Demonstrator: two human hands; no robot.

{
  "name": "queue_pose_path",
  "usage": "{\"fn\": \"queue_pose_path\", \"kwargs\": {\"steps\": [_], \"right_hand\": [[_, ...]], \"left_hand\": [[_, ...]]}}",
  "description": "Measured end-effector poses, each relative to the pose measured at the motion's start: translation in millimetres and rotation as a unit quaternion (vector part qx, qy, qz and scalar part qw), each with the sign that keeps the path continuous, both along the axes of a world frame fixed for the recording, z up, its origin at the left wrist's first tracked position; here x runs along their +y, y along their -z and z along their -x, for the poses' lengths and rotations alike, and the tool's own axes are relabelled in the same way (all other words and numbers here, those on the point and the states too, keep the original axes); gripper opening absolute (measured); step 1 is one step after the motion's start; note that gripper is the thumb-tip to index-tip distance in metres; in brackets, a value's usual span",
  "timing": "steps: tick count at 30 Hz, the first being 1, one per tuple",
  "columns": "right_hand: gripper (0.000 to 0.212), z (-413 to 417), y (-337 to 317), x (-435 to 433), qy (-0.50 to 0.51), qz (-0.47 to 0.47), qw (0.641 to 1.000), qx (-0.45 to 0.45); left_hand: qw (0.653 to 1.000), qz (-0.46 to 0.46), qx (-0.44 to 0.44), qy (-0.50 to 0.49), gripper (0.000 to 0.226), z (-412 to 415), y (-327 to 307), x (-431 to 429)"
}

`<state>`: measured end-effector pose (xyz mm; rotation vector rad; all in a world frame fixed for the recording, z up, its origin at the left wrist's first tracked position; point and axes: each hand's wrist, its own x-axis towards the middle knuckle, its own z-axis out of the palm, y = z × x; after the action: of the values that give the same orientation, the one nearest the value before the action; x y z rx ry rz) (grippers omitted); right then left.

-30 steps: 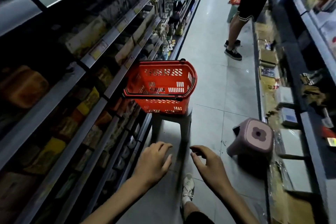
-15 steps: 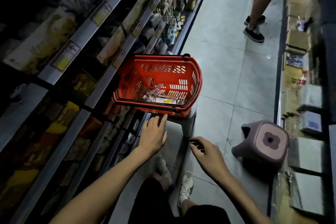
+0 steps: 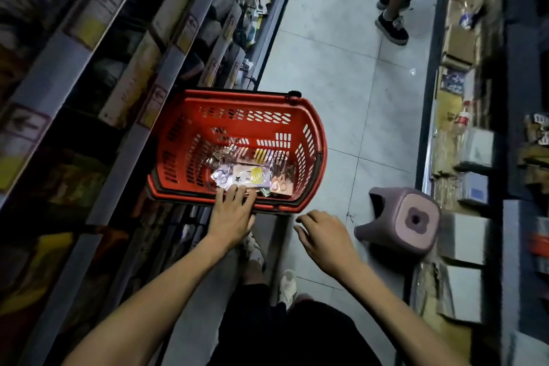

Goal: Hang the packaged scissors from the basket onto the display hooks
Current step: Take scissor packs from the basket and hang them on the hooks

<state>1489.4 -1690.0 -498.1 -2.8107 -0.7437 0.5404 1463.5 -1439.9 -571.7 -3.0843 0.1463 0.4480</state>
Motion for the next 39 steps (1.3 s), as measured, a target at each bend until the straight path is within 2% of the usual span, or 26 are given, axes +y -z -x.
{"fn": "queue_pose_path", "kwargs": {"steps": [7, 11, 14, 19, 21, 25, 30, 32, 35, 39], "right_hand": [[0.029, -65.1, 26.7, 39.8, -0.126, 0.039, 0.987, -0.093], [0.056, -100.0, 39.1, 46.7, -0.180, 0.126, 0.975, -0.021], [0.081, -118.0, 47.5, 45.8, -0.259, 0.186, 0.948, 0.021], [0.080, -134.0, 44.2, 50.7, -0.327, 0.184, 0.926, 0.040], [0.075, -141.9, 45.3, 55.4, -0.326, 0.173, 0.927, 0.062], [0.046, -167.1, 60.8, 75.8, -0.273, 0.179, 0.934, 0.146], [0.041, -191.4, 115.7, 117.7, -0.204, 0.222, 0.924, 0.233], [0.043, -197.3, 142.8, 130.5, -0.172, 0.210, 0.931, 0.244], [0.059, -204.4, 178.1, 146.7, -0.131, 0.178, 0.951, 0.217], [0.045, -196.6, 215.2, 162.9, -0.146, 0.162, 0.956, 0.197]], "left_hand": [[0.997, 0.046, 0.012, 0.064, 0.064, -12.9, 11.5, 21.5], [0.993, 0.070, 0.010, 0.090, 0.068, -18.0, 16.8, 32.2], [0.990, 0.108, -0.012, 0.087, 0.064, -21.3, 17.7, 38.7], [0.991, 0.119, -0.052, -0.025, 0.048, -28.6, 16.6, 41.8], [0.989, 0.112, -0.056, -0.079, 0.046, -34.1, 15.3, 33.0], [0.975, 0.102, -0.078, -0.180, 0.039, -41.5, 16.7, 19.8], [0.962, 0.115, -0.134, -0.208, 0.029, -39.8, 28.1, 16.6], [0.957, 0.126, -0.154, -0.209, 0.026, -40.4, 29.7, 16.1], [0.952, 0.149, -0.177, -0.202, 0.024, -41.5, 31.7, 20.0], [0.950, 0.164, -0.180, -0.195, 0.025, -42.7, 30.3, 20.7]]}}
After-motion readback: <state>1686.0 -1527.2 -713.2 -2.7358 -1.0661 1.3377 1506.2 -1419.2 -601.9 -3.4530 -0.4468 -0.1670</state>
